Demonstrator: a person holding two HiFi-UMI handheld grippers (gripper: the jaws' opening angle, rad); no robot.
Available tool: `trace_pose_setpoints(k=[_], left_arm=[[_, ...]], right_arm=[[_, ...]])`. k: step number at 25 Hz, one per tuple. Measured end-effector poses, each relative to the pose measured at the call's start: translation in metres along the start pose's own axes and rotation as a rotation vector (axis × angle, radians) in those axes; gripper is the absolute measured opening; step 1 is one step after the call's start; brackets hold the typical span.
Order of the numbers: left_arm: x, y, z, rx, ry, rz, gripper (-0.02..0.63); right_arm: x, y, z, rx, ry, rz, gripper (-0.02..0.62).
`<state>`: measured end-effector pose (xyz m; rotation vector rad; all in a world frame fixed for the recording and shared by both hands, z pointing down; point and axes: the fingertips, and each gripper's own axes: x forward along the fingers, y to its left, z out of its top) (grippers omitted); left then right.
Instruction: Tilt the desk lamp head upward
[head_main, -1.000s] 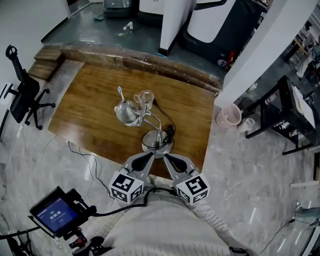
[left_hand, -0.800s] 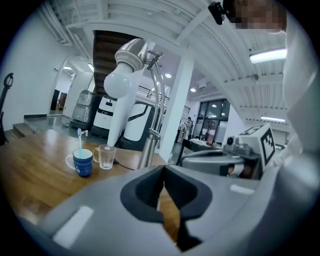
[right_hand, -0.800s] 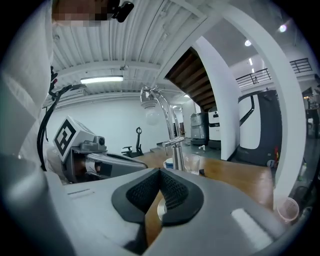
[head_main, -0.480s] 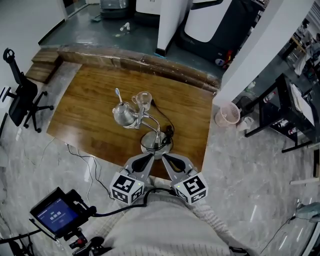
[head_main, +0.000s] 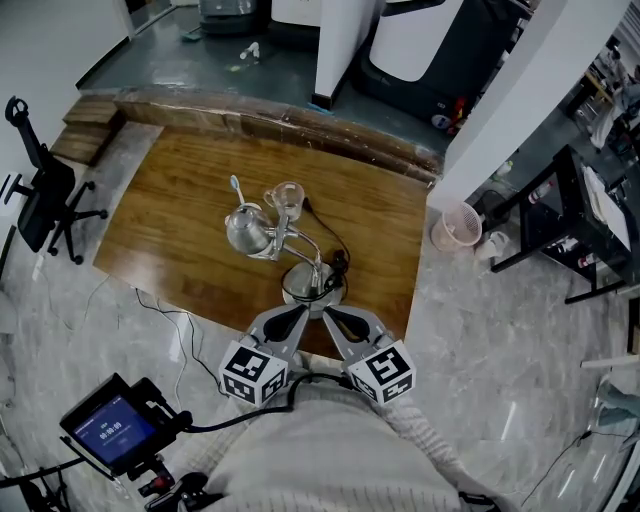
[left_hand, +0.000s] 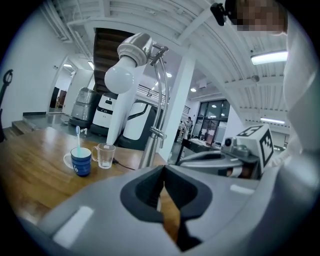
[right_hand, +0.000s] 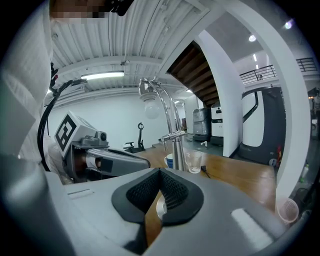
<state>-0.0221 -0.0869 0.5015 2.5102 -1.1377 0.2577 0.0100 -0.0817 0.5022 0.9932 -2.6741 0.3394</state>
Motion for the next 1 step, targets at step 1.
trace_pose_setpoints(k=[1], left_arm=[[0.0006, -0.0002, 0.0005, -0.003, -0.001, -0.002, 0.008]], right_arm=[[0.0004, -0.0003, -0.0008, 0.001, 0.003, 0.003, -0.003]])
